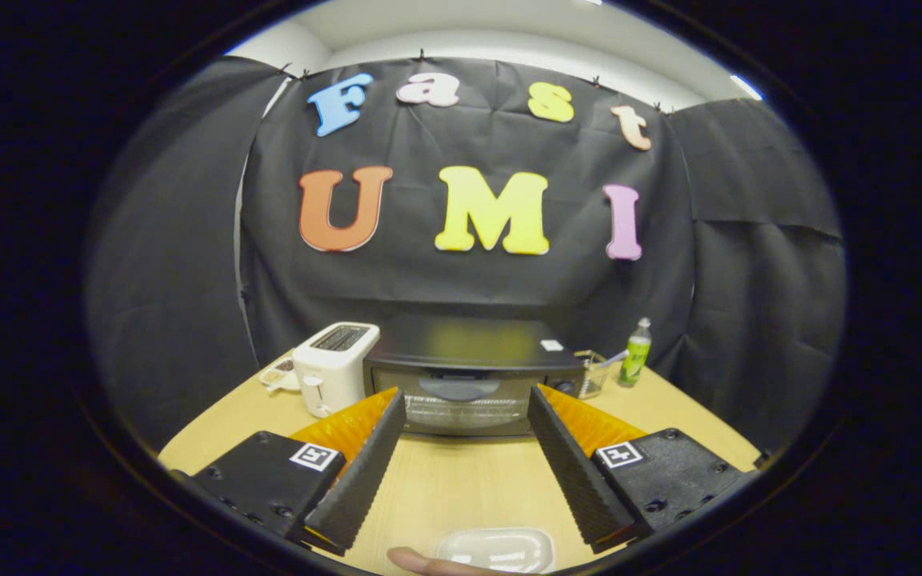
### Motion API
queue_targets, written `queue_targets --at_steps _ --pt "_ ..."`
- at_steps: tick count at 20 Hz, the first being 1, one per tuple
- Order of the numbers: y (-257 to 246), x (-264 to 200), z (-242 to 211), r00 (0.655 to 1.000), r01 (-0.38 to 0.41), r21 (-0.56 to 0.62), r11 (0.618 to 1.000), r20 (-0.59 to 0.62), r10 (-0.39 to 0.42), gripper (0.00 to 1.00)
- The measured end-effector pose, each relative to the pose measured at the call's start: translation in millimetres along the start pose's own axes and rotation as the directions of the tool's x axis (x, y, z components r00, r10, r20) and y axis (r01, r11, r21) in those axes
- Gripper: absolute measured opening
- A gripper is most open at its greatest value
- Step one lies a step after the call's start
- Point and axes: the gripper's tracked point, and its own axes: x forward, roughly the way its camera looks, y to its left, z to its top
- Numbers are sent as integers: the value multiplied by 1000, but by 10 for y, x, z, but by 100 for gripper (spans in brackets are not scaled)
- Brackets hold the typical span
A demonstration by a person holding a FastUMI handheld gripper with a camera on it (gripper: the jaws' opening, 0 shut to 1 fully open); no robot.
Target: Open the toaster oven, put the food inside, and close the toaster oven door.
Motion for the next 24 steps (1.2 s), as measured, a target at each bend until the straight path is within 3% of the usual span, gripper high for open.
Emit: queue_targets --at_steps 2,5,7,11,13,15,20,24 --pt "-78 -324 380 999 14 9 1000 39 -15 100" --pt "-78 -840 855 994 -62 88 994 99 54 100" --pt "-199 -1111 940 990 -106 111 988 105 94 100" --pt "-589 -1416 748 983 -98 58 994 163 88 100" --pt "-729 -1428 398 992 -67 118 991 118 53 100" --pt "-746 -1403 216 993 -106 144 984 66 98 100" --pt "-1160 -1435 191 992 -74 189 979 112 53 100" --pt "-1102 -1465 211 988 -91 143 986 139 71 100"
